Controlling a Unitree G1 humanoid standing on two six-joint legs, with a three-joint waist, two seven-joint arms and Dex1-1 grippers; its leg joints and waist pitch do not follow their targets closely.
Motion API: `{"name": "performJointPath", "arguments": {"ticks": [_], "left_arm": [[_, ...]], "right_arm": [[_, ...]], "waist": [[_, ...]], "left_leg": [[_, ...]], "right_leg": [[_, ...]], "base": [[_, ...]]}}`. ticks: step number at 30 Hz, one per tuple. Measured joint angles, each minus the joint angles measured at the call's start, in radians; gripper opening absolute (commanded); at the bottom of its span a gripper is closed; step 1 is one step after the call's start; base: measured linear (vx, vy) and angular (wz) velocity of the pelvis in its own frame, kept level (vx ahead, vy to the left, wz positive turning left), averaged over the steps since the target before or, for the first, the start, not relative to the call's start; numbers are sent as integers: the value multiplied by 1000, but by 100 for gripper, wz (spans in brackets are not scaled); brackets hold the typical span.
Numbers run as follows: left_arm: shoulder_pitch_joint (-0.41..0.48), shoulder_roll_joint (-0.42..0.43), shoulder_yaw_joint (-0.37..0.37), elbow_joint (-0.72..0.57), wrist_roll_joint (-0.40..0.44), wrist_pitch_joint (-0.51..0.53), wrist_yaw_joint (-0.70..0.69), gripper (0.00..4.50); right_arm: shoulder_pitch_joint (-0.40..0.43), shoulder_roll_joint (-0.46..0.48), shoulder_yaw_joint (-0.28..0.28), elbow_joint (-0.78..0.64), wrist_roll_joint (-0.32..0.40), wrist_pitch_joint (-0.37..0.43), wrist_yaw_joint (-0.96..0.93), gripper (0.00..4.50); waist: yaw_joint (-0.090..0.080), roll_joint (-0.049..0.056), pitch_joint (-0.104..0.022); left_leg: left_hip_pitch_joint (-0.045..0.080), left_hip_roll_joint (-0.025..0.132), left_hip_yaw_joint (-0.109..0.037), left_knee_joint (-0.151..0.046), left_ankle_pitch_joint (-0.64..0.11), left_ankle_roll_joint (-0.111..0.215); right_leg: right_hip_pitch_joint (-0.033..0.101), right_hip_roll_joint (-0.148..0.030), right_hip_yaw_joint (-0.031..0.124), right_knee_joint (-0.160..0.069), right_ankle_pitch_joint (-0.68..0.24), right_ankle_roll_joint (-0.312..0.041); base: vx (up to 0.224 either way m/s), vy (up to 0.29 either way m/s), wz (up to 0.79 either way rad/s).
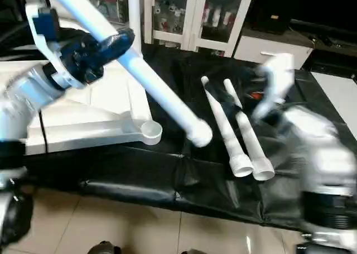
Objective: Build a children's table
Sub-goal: Pick table leg
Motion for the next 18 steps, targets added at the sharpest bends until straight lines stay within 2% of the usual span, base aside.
{"name": "performJointPath", "arguments": {"ticks": [2,5,10,15,18], "left_arm": [[-25,7,0,2,-26,39,-26,160],[-36,7,-1,7,-49,68,-43,160],[-47,18,-1,27,-49,106,-75,160],[-50,28,-3,23,-51,128,-85,160],[-50,32,-22,23,-47,129,-97,160]], "right_arm": [[-2,-19,-11,5,86,104,70,425],[-9,-36,-12,5,146,171,116,425],[-57,-78,20,9,165,227,157,425],[-69,-80,60,8,168,252,180,425],[-93,-83,126,-14,148,249,193,425]], "waist": [[0,1,-1],[0,1,-1],[4,1,-1],[9,1,-1],[12,1,-1]], "left_leg": [[0,0,0,0,0,0],[1,0,0,0,0,0],[1,0,0,0,0,0],[0,0,0,0,0,0],[0,0,0,0,0,0]], "right_leg": [[0,0,0,0,0,-1],[0,-1,-2,0,0,-1],[0,-1,-2,0,0,-1],[0,-2,-2,-1,0,-1],[0,-2,-2,-1,0,-1]], "base": [[0,0,0],[0,0,0],[0,0,0],[0,0,0],[0,0,0]]}}
